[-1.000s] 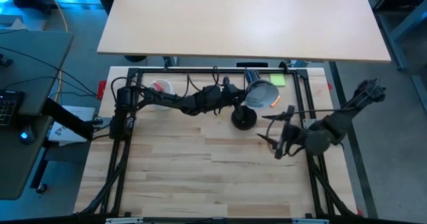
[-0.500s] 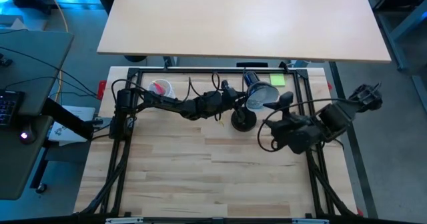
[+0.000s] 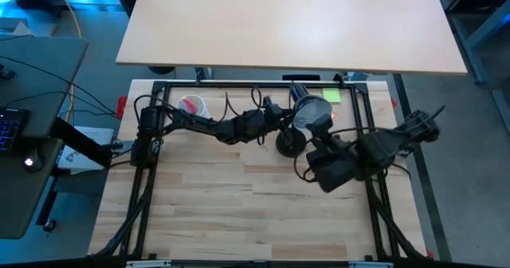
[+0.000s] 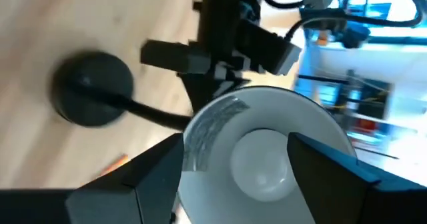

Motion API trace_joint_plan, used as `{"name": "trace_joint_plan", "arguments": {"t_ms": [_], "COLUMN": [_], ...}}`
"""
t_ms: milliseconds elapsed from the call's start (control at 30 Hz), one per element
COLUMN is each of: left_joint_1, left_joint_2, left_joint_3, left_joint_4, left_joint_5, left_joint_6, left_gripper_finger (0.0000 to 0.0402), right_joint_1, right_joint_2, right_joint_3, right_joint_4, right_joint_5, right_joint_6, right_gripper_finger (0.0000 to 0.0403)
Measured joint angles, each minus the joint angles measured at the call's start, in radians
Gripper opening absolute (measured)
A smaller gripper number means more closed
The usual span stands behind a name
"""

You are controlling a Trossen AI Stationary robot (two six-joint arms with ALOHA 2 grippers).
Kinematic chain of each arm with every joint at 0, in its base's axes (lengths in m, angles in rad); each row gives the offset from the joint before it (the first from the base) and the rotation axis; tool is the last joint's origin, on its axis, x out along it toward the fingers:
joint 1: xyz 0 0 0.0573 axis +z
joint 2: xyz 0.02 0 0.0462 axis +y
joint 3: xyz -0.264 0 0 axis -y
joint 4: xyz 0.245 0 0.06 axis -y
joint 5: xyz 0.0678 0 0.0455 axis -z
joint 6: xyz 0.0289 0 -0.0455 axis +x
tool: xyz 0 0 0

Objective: Screw lightbulb
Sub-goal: Insert the light bulb into the desk lamp

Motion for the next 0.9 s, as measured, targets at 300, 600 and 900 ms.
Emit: {"name": "trace_joint_plan", "arguments": {"t_ms": [300,600,900], "left_joint_1": [-0.024,-0.023,-0.021], "left_joint_2": [0.001,0.001,0.001], "left_joint_3": [-0.001,-0.001,-0.001], "left_joint_4": [0.017,0.025,0.034], "left_joint_5": [-0.1,-0.102,-0.097], "left_joint_6": [0.03,0.036,0.037], "left_gripper_finger": [0.0043,0.0044,0.0044], "right_joint_1": [-0.036,-0.102,-0.168], "right_joint_2": [-0.007,-0.121,-0.089], "right_joint_3": [-0.029,-0.028,-0.028], "right_joint_4": [-0.002,0.051,0.105], "right_joint_5": [0.157,0.008,-0.088], "right_joint_6": [0.099,0.103,-0.016], "right_gripper_finger": [0.0259,0.0259,0.0259]}}
